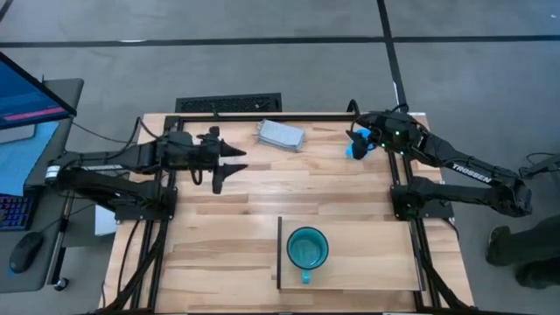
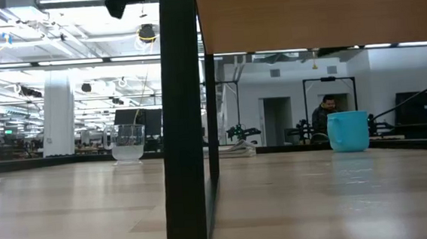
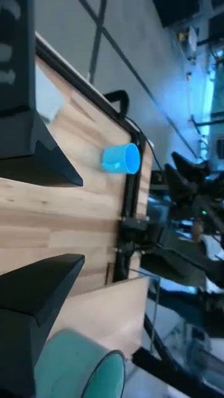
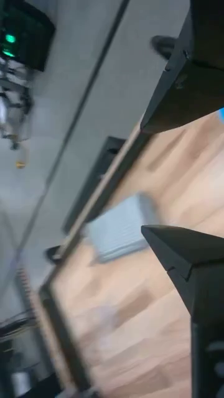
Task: Stack small to large cups/mugs on shelf
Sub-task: Put the light blue mug on the shelf
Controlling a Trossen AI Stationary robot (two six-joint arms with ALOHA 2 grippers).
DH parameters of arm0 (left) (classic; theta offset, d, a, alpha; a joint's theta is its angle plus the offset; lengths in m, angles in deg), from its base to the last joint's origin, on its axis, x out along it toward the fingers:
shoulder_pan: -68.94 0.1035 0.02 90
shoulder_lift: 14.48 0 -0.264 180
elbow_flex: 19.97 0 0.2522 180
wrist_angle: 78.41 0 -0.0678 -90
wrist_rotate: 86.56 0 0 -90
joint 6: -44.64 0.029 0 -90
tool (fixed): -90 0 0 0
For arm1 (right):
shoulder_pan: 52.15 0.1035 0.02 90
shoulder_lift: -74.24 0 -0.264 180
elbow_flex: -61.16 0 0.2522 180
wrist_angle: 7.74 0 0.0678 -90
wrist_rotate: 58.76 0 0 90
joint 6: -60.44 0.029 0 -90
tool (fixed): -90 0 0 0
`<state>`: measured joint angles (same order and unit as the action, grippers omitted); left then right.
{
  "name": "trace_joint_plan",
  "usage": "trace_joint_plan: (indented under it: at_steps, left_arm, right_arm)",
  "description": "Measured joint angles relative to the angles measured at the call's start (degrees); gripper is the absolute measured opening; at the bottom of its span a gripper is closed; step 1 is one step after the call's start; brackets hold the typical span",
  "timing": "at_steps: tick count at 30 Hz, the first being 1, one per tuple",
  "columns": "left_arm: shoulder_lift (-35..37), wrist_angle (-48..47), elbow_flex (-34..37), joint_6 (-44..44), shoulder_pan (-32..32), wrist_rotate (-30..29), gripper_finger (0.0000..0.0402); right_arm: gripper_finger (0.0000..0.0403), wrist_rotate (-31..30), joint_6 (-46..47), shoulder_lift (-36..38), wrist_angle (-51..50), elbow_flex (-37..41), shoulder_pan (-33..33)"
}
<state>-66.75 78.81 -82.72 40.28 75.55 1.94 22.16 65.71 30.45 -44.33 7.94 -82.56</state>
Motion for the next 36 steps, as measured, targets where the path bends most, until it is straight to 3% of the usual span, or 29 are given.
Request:
trace_joint_plan:
  at_steps: [5, 11, 15, 18, 32, 36]
  left_arm:
    - [1.56, 3.62, 5.68, -0.35, 3.02, -0.85, 0.0179]
    - [0.91, -2.06, 6.68, -0.84, 3.82, -13.50, 0.0179]
    - [0.90, -4.76, 6.69, -7.59, 3.79, -22.14, 0.0179]
    - [0.92, -4.52, 6.69, -11.19, 3.78, -24.19, 0.0179]
    - [0.90, -4.05, 6.84, -4.26, 7.88, -10.79, 0.0179]
    - [1.08, 5.04, 12.41, -4.15, 10.96, -4.72, 0.0179]
  right_arm:
    - [0.0279, -1.64, -0.19, 0.00, -11.84, -2.51, -0.09]
    - [0.0279, -7.05, 3.22, 0.00, -24.21, -6.80, -0.10]
    - [0.0279, -7.77, 4.52, -0.02, -25.22, -7.43, -0.09]
    - [0.0279, -7.67, 5.21, -0.07, -25.43, -7.43, -0.10]
    - [0.0279, -7.54, 5.25, -0.07, -23.61, -7.43, -0.09]
    - [0.0279, -7.52, 5.25, -0.11, -23.33, -7.43, -0.09]
